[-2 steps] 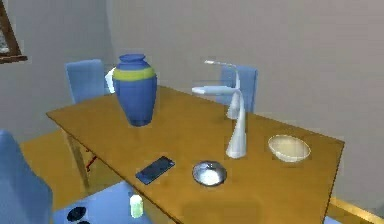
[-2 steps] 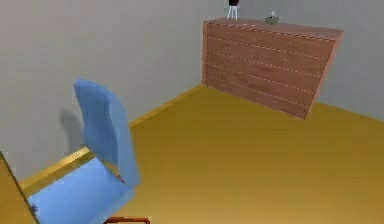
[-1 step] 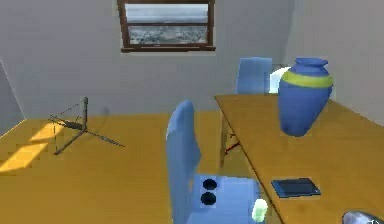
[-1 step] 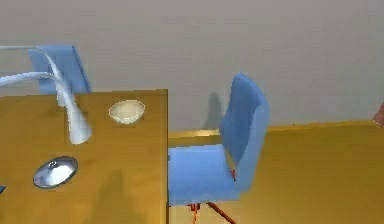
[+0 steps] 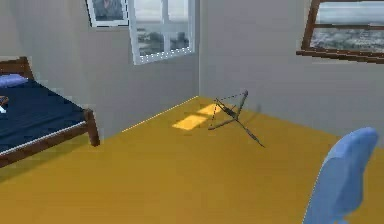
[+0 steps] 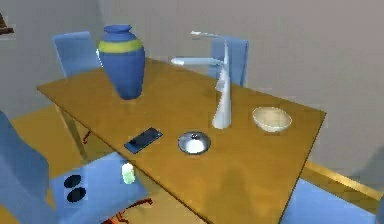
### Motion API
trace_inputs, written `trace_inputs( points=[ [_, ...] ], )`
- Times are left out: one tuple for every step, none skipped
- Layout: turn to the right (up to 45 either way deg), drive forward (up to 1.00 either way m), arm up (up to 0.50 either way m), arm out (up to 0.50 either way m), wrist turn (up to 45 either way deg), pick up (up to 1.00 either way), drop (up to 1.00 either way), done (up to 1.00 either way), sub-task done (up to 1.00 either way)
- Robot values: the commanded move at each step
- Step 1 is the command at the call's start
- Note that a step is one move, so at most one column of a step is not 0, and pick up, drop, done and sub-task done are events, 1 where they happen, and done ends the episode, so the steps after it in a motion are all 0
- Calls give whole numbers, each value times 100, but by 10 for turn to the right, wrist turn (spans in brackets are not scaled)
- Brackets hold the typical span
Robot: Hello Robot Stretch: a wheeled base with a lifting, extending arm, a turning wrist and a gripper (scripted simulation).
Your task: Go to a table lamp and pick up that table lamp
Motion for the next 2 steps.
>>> trace_inputs(
  points=[
    [-450,0,0,0,0,0,0,0,0],
    [-390,0,0,0,0,0,0,0,0]
  ],
)
